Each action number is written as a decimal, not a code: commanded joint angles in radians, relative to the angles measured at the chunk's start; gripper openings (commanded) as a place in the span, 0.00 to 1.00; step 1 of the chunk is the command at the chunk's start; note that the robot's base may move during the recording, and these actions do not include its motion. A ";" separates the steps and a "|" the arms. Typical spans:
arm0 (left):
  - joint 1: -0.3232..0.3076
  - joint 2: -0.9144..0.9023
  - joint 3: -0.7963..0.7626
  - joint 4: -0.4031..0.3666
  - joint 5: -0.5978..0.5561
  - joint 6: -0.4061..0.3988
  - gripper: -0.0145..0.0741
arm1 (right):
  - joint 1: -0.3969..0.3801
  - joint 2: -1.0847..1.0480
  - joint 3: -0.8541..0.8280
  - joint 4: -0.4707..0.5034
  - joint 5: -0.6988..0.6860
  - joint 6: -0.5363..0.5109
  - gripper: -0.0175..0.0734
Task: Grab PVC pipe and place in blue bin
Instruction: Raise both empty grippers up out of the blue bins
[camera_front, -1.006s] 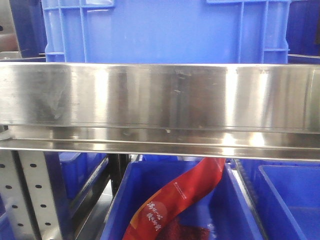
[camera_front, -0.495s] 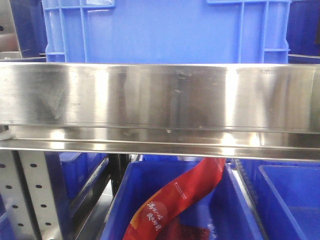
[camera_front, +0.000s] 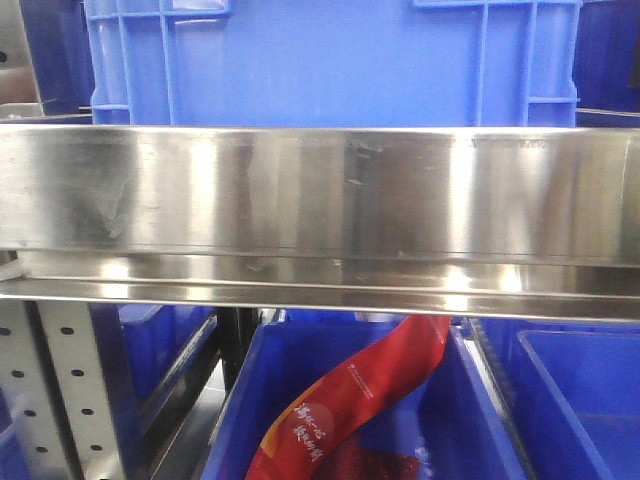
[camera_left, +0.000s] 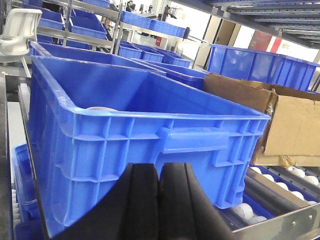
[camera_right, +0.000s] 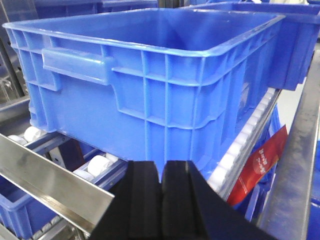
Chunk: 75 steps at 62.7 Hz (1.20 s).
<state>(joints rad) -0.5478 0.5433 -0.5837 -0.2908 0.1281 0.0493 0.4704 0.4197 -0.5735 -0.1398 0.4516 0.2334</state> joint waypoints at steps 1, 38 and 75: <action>0.005 -0.007 0.001 -0.004 -0.015 -0.007 0.04 | -0.001 -0.070 0.023 -0.012 0.006 0.000 0.01; 0.005 -0.007 0.001 -0.004 -0.017 -0.007 0.04 | -0.272 -0.420 0.489 0.198 -0.480 -0.310 0.01; 0.005 -0.007 0.001 -0.004 -0.017 -0.007 0.04 | -0.576 -0.420 0.573 0.195 -0.372 -0.322 0.01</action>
<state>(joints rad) -0.5461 0.5416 -0.5816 -0.2908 0.1281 0.0493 -0.0856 0.0025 -0.0025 0.0586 0.0594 -0.0811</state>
